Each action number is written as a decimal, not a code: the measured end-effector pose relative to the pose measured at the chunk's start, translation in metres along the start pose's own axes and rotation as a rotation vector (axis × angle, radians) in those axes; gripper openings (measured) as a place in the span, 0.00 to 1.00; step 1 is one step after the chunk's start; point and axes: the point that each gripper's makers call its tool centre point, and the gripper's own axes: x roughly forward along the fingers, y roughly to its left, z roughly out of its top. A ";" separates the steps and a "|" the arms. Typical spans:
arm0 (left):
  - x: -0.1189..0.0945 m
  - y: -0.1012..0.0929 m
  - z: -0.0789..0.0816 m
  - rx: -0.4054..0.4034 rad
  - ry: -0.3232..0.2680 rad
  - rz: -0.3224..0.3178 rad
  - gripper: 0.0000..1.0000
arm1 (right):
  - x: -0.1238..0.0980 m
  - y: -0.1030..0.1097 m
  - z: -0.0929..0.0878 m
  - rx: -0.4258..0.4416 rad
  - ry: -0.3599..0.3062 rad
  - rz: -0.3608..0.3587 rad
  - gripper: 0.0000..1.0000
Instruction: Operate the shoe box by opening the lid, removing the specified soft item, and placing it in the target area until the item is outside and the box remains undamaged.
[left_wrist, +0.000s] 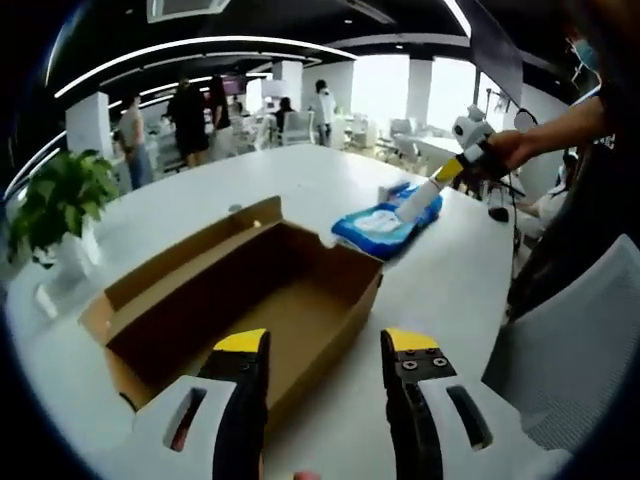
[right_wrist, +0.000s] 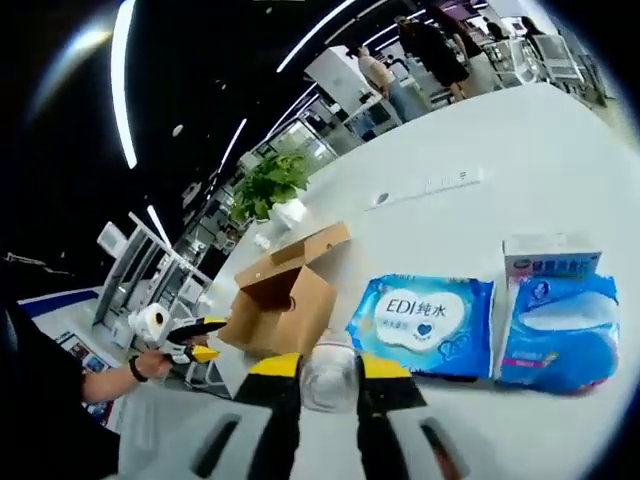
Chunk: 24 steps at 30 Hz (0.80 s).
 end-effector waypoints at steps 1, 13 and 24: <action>-0.001 0.001 0.000 -0.003 -0.001 0.003 0.45 | 0.000 -0.001 0.003 -0.002 0.001 -0.002 0.16; -0.011 0.016 -0.003 -0.021 -0.002 0.039 0.44 | 0.000 -0.018 0.034 -0.160 0.053 -0.053 0.16; -0.017 0.027 -0.007 -0.033 -0.007 0.059 0.44 | 0.009 -0.035 0.052 -0.315 0.144 -0.110 0.16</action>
